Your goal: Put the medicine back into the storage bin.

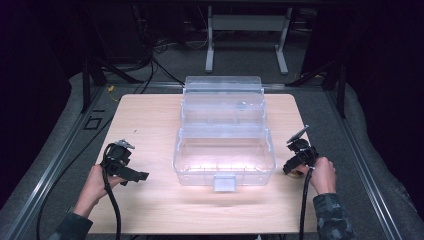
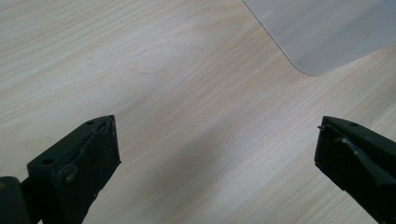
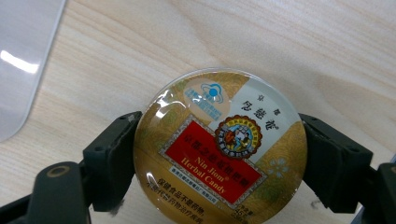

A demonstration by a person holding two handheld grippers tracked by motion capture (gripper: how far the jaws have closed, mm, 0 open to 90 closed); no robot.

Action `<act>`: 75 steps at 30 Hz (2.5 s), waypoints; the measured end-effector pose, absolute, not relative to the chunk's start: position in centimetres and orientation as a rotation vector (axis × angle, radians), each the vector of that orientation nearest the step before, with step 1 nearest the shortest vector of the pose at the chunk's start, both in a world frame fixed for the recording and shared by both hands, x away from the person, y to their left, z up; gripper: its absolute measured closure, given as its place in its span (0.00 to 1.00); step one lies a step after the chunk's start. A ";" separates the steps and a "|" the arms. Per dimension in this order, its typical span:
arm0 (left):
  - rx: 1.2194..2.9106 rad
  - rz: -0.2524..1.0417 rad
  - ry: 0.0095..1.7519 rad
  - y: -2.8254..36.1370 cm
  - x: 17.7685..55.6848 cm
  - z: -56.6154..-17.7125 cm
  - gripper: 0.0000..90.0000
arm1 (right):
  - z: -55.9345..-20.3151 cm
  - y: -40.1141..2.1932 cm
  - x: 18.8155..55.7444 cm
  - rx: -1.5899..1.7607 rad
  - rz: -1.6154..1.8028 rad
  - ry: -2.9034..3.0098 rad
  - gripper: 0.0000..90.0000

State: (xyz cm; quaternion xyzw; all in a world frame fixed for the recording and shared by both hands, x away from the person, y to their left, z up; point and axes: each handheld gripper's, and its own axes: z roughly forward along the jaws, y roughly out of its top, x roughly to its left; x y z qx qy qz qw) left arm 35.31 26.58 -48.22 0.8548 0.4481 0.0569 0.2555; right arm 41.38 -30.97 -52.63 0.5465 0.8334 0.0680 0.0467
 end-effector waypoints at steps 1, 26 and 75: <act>2.324 0.154 1.215 26.6 35.3 -48.2 0.00 | -52.5 -30.9 41.3 1.663 0.201 2.546 0.22; 2.335 0.146 1.210 27.1 35.6 -48.1 0.00 | -46.9 -30.5 39.7 1.586 0.232 2.543 0.22; 2.374 0.163 1.150 26.5 36.1 -47.6 0.00 | -40.3 -20.2 39.5 1.221 0.354 2.764 0.22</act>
